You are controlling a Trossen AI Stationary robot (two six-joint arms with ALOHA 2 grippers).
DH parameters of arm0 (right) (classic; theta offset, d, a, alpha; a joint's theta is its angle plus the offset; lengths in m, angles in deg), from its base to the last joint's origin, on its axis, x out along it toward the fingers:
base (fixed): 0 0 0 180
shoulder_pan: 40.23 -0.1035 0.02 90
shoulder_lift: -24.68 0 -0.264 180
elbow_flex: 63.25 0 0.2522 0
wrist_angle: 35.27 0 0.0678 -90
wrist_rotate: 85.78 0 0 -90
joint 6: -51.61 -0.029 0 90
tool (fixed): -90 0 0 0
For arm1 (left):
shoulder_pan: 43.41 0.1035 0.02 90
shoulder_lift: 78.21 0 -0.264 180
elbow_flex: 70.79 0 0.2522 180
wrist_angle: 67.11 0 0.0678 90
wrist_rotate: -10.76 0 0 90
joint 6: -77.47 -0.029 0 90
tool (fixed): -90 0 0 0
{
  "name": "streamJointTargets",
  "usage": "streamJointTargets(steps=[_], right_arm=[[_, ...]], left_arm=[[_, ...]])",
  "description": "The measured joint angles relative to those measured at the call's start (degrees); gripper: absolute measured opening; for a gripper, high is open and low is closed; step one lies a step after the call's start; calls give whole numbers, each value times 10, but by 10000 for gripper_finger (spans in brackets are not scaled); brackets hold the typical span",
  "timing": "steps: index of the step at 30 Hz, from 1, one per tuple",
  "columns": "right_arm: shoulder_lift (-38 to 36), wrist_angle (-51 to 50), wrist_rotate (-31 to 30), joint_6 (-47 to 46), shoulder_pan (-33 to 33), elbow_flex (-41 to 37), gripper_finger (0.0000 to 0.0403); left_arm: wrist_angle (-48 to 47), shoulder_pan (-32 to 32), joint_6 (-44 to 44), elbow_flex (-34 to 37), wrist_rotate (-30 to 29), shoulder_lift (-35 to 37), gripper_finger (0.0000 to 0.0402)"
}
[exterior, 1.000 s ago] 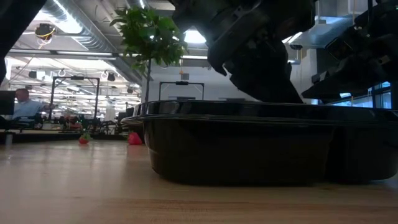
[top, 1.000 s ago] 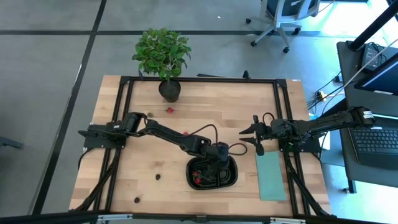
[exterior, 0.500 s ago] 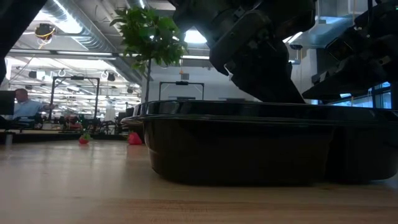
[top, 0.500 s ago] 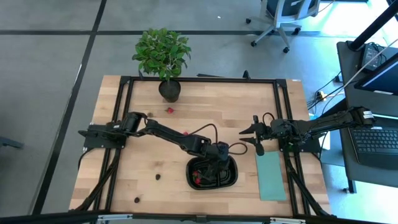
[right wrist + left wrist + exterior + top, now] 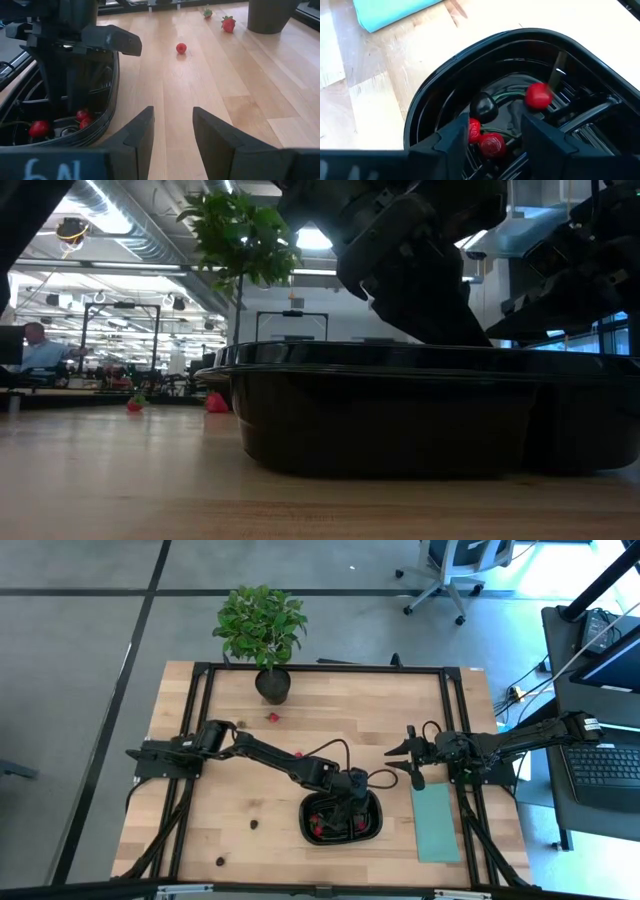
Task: Pick and placing Produce into tupperware
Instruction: Put the raspberry into the left side of the black container
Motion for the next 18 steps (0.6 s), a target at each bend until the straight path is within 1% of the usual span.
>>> streamJointTargets(steps=[5,9,14,16,18], right_arm=[[0,0,0,0,0,0,138],[0,0,0,-2,0,0,138],[0,-2,0,-2,0,0,138],[0,-2,0,-2,0,0,138],[0,-4,0,-3,0,0,138]], left_arm=[[-40,2,0,1,0,25,175],[-130,13,0,1,0,66,175],[-253,35,35,0,-1,122,175],[-313,46,46,1,-10,142,175],[-347,60,51,0,-30,158,175]])
